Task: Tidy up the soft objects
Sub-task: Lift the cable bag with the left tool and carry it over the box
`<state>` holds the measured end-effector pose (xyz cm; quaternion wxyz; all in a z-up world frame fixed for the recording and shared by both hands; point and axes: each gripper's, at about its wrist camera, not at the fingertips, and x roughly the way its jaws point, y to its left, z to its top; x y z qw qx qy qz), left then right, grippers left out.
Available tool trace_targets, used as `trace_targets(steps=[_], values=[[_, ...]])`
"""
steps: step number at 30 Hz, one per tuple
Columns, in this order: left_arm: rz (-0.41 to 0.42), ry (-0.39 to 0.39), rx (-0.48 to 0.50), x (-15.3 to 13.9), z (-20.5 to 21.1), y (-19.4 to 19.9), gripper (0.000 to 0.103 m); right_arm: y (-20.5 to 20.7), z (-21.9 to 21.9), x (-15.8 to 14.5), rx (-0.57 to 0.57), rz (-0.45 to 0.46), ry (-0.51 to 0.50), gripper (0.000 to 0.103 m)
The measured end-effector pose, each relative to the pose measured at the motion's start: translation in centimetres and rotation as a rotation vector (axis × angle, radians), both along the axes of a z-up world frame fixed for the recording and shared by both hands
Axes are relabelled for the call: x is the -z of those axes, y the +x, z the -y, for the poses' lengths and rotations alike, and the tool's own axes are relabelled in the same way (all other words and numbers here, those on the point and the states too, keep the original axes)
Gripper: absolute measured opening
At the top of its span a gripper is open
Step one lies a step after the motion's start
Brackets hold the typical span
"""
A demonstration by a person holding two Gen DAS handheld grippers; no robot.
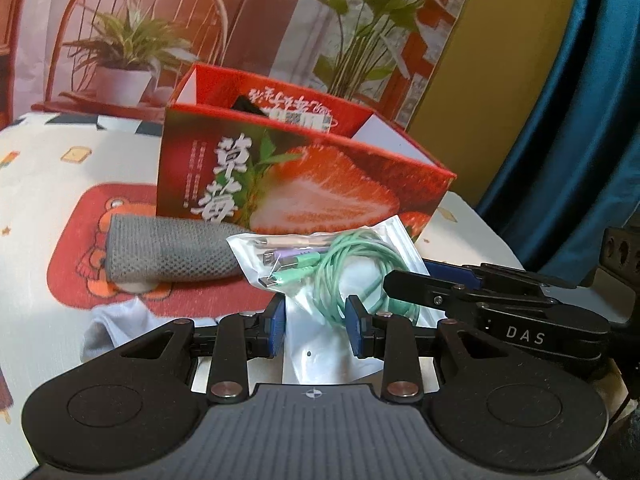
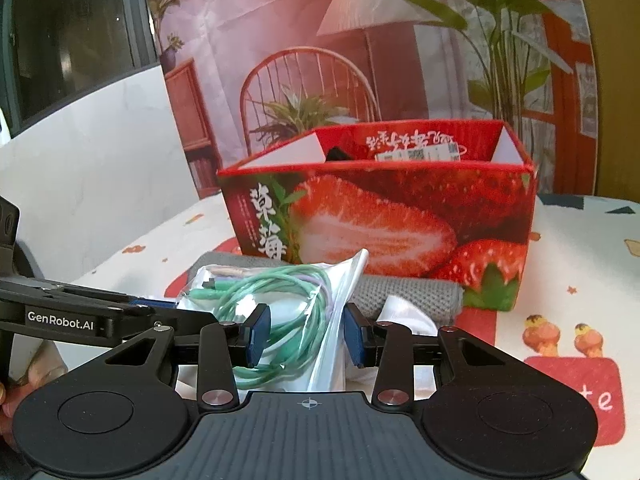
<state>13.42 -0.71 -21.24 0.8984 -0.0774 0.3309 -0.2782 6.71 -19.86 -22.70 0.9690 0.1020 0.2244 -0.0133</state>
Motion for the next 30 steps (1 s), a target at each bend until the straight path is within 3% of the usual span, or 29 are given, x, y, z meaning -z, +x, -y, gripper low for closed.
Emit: trace_targets(steps=[10, 14, 17, 30], values=[[0.056, -0.007, 0.021, -1.9, 0.2, 0.8, 0.034, 0.3, 0.7, -2.0, 0.012, 0.055, -0.006, 0.032], [0.073, -0.008, 0.024, -2.4, 0.2, 1.0, 0.034, 0.5, 1.0, -2.7, 0.017, 0.073, -0.013, 0.026], [0.085, -0.005, 0.024, -2.8, 0.2, 1.3, 0.034, 0.7, 1.2, -3.2, 0.029, 0.084, -0.015, 0.013], [0.106, -0.019, 0.025, -3.4, 0.3, 2.1, 0.034, 1.6, 2.1, -4.1, 0.056, 0.117, -0.006, 0.003]])
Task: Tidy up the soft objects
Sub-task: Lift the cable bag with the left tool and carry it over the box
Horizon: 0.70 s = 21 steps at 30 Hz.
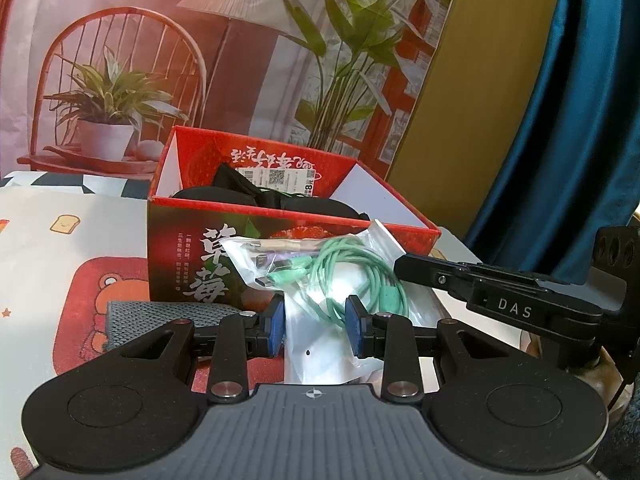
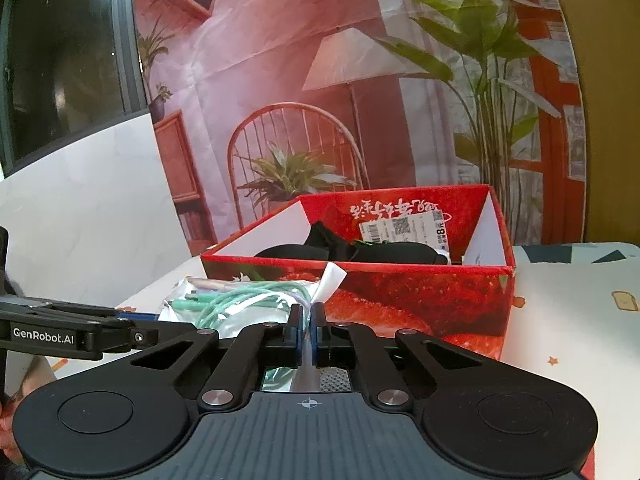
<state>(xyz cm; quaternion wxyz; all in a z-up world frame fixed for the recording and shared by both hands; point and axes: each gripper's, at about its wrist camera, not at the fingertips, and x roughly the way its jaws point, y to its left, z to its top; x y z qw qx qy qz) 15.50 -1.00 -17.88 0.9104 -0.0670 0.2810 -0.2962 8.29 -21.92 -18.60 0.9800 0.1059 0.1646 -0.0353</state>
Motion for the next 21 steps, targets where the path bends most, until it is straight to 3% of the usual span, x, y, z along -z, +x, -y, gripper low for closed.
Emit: trace_targets(steps=[13, 21], values=[[0.112, 0.009, -0.013, -4.7, 1.3, 4.7, 0.034, 3.4, 2.6, -4.8, 0.015, 0.086, -0.001, 0.003], [0.082, 0.058, -0.028, -5.8, 3.9, 10.8, 0.034, 9.0, 5.7, -6.1, 0.059, 0.057, -0.04, 0.003]])
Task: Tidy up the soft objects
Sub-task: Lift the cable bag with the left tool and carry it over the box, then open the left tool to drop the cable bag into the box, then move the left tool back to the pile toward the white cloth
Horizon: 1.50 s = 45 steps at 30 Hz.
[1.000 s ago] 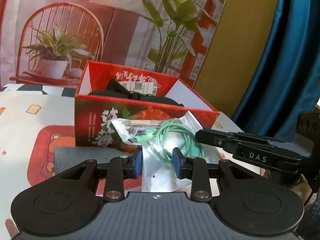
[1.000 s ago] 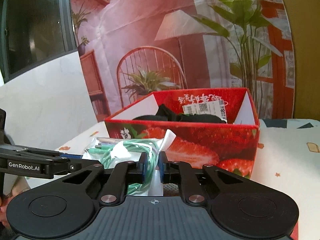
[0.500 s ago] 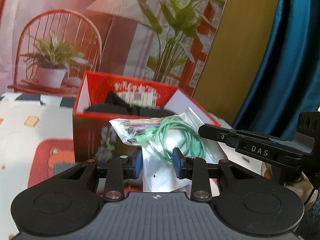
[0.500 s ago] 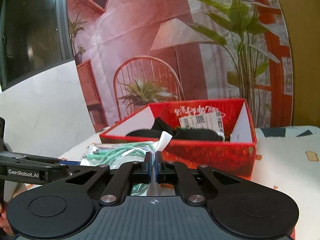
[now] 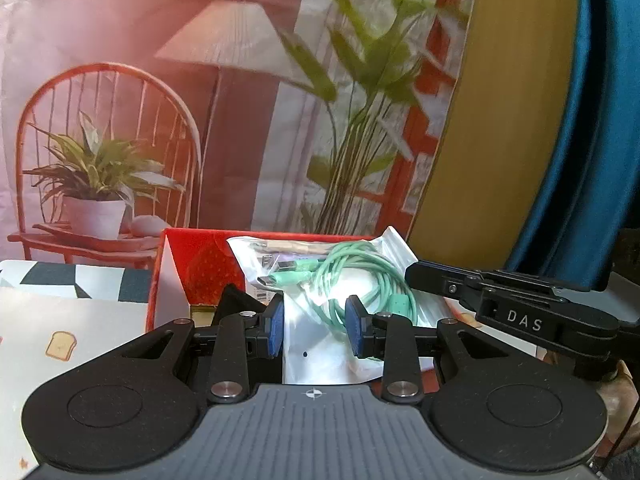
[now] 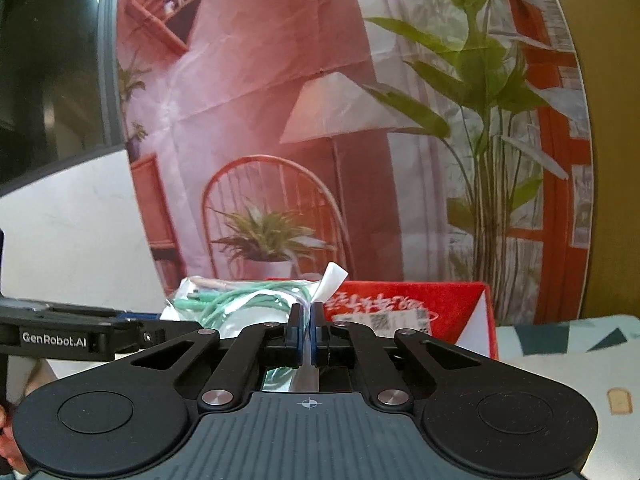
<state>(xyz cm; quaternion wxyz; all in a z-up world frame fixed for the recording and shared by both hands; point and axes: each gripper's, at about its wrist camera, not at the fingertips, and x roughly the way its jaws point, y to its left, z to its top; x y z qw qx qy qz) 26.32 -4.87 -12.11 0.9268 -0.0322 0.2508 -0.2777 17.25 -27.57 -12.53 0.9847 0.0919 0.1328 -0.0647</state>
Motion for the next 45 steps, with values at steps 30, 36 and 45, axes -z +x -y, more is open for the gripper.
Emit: trace_targets(steps=[30, 36, 45], values=[[-0.289, 0.235, 0.048, 5.6, 3.2, 7.8, 0.064, 9.0, 3.0, 6.5, 0.113, -0.462, 0.046, 0.02], [-0.17, 0.206, 0.014, 3.3, 1.2, 5.0, 0.098, 6.2, 2.6, 4.9, 0.129, -0.349, 0.03, 0.074], [-0.026, 0.213, -0.118, 1.1, -2.0, 0.0, 0.103, 1.7, 1.1, 3.0, 0.135, -0.236, -0.055, 0.103]])
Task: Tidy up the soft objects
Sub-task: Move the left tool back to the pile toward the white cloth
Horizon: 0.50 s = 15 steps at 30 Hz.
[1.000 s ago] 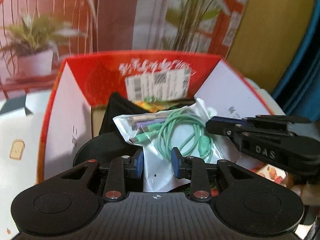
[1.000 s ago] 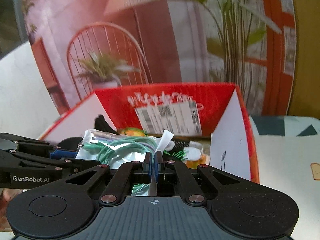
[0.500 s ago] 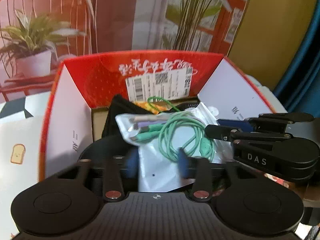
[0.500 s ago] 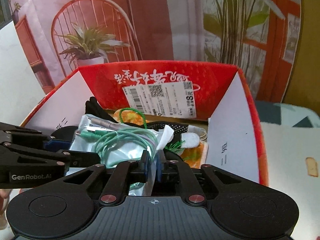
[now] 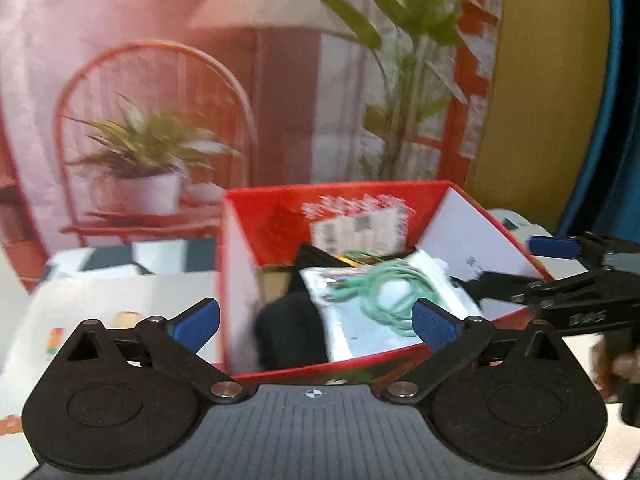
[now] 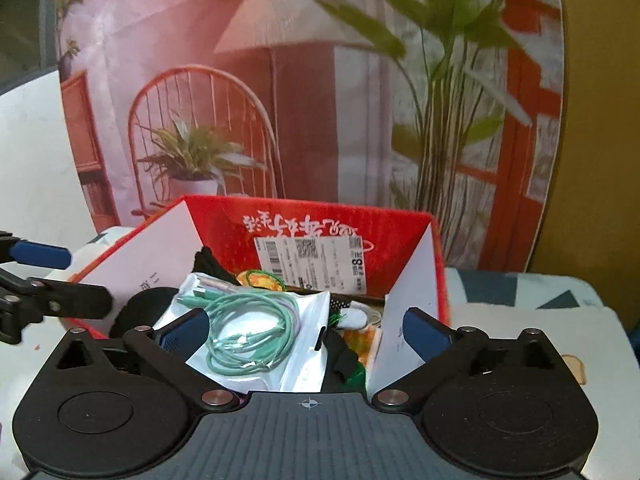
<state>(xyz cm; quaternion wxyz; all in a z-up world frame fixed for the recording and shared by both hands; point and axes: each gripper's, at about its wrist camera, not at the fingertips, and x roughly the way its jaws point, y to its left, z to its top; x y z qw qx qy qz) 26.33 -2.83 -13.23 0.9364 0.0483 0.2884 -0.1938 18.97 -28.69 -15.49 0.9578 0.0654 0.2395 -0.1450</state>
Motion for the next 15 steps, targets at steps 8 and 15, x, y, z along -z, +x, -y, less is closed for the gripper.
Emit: trace_targets(steps=[8, 15], values=[[0.162, 0.053, -0.073, -0.8, -2.3, -5.2, 0.103, -4.6, -1.4, -0.2, -0.023, 0.128, 0.027, 0.103], [0.201, 0.006, -0.169, -0.1, -4.3, -9.1, 0.103, -7.4, -3.4, 1.0, -0.006, 0.162, 0.017, 0.103]])
